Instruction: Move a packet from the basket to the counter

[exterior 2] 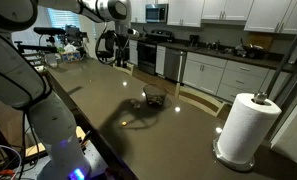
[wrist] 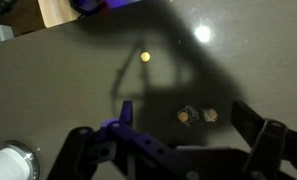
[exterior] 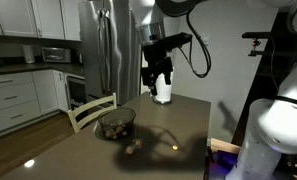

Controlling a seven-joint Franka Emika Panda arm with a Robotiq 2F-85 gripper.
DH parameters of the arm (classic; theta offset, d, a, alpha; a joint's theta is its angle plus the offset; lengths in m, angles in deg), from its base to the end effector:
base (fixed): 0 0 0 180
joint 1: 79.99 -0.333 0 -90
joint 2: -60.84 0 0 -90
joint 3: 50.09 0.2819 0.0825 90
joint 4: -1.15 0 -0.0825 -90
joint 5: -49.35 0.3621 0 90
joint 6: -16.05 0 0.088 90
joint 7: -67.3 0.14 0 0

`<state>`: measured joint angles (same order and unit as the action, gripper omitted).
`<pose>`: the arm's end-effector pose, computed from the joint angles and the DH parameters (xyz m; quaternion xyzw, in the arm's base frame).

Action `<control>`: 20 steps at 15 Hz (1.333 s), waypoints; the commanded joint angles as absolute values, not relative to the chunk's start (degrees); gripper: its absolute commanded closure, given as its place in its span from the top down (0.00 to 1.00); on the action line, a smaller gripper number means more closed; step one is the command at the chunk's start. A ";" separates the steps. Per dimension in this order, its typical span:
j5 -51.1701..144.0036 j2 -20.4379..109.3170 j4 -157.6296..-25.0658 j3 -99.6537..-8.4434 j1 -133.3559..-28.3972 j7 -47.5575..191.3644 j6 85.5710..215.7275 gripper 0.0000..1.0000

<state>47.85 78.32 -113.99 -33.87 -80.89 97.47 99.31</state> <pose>0.3965 0.1271 0.4977 0.9821 -0.1239 -0.0986 0.1020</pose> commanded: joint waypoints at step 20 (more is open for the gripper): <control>47.62 55.09 -105.30 -44.16 -82.73 56.11 131.77 1.00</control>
